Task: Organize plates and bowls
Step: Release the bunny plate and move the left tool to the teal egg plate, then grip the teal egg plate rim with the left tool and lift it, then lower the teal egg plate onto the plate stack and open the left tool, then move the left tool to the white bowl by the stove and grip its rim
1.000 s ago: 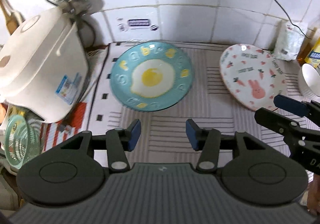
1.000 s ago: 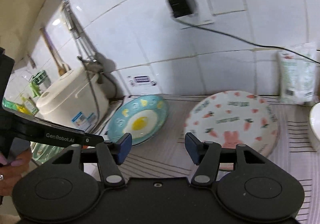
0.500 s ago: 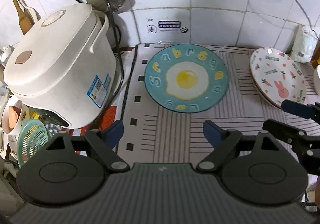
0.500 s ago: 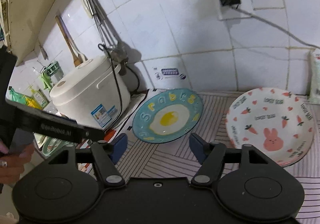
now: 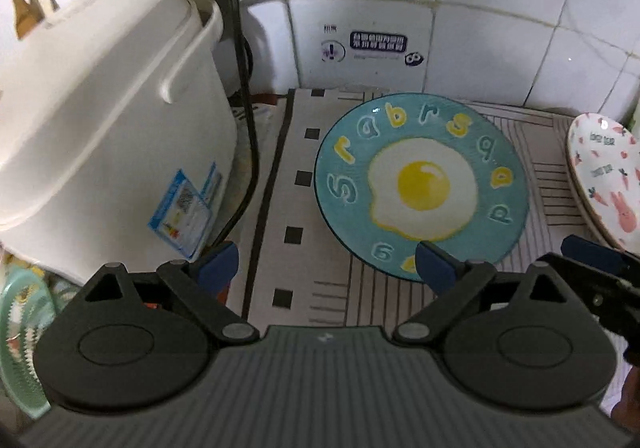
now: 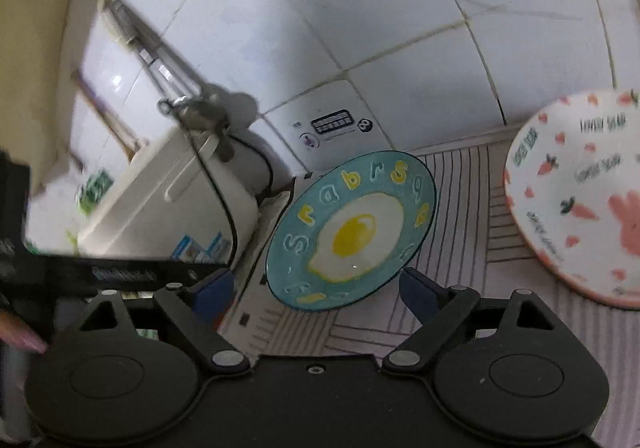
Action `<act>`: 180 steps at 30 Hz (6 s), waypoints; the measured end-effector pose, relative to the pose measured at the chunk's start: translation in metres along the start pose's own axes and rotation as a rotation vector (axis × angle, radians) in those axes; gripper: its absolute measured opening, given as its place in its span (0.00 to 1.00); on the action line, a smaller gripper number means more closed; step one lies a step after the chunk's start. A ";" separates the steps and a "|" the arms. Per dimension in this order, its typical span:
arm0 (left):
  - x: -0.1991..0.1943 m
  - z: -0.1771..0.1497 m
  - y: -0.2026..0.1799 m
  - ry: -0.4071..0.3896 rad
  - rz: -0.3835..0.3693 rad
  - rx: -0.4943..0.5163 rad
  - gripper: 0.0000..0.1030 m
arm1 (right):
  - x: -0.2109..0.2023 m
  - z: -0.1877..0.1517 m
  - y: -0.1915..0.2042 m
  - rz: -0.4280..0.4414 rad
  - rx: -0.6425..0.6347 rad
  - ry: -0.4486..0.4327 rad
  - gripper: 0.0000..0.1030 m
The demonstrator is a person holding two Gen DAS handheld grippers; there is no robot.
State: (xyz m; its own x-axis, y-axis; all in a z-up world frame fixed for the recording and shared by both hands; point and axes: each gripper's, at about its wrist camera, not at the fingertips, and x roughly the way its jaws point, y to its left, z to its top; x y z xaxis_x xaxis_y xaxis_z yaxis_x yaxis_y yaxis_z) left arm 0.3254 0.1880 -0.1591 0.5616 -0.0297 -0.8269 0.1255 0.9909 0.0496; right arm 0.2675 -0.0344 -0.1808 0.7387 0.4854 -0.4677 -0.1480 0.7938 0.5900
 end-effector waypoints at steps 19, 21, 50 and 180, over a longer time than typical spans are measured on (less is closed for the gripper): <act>0.064 0.001 0.020 0.094 -0.164 -0.161 0.66 | 0.062 -0.001 -0.034 -0.208 0.171 0.027 0.18; 0.064 0.002 0.023 0.086 -0.155 -0.178 0.55 | 0.063 0.000 -0.035 -0.215 0.176 0.031 0.17; -0.012 -0.023 -0.005 0.003 -0.147 -0.081 0.27 | 0.002 -0.004 -0.029 -0.134 0.125 0.018 0.19; -0.167 -0.030 -0.317 0.115 -0.133 0.335 0.54 | -0.330 0.000 -0.093 -0.589 -0.329 -0.169 0.67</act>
State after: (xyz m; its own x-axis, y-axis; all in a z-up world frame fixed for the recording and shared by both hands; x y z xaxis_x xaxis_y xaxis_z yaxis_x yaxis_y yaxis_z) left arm 0.1672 -0.1169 -0.0538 0.4291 -0.1210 -0.8951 0.4624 0.8807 0.1026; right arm 0.0376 -0.2679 -0.0816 0.8455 -0.1027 -0.5240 0.1368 0.9902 0.0267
